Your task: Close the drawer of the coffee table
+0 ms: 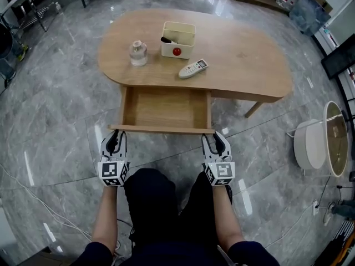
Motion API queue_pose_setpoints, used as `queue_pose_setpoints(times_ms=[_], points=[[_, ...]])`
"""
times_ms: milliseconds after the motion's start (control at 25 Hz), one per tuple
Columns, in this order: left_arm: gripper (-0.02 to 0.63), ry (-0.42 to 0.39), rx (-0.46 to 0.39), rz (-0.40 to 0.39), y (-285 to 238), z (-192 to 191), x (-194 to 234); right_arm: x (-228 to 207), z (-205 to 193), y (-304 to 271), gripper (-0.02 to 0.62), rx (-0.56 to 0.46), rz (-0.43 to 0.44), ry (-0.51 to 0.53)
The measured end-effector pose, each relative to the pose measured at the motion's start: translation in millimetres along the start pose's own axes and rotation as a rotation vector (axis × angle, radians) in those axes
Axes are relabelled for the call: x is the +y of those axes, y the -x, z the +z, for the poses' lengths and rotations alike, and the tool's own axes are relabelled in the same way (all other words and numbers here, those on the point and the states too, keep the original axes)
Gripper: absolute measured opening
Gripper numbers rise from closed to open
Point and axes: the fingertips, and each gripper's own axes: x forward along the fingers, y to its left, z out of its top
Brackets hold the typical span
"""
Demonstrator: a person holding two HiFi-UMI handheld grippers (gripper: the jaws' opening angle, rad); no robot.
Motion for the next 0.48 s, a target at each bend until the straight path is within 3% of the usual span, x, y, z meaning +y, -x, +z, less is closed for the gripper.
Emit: queue_pose_setpoints(times_ms=[480], points=[[0.104,0.012,-0.035,0.009,-12,13,3,-8,11,-12,0.169,-0.018,-0.009,-0.014]])
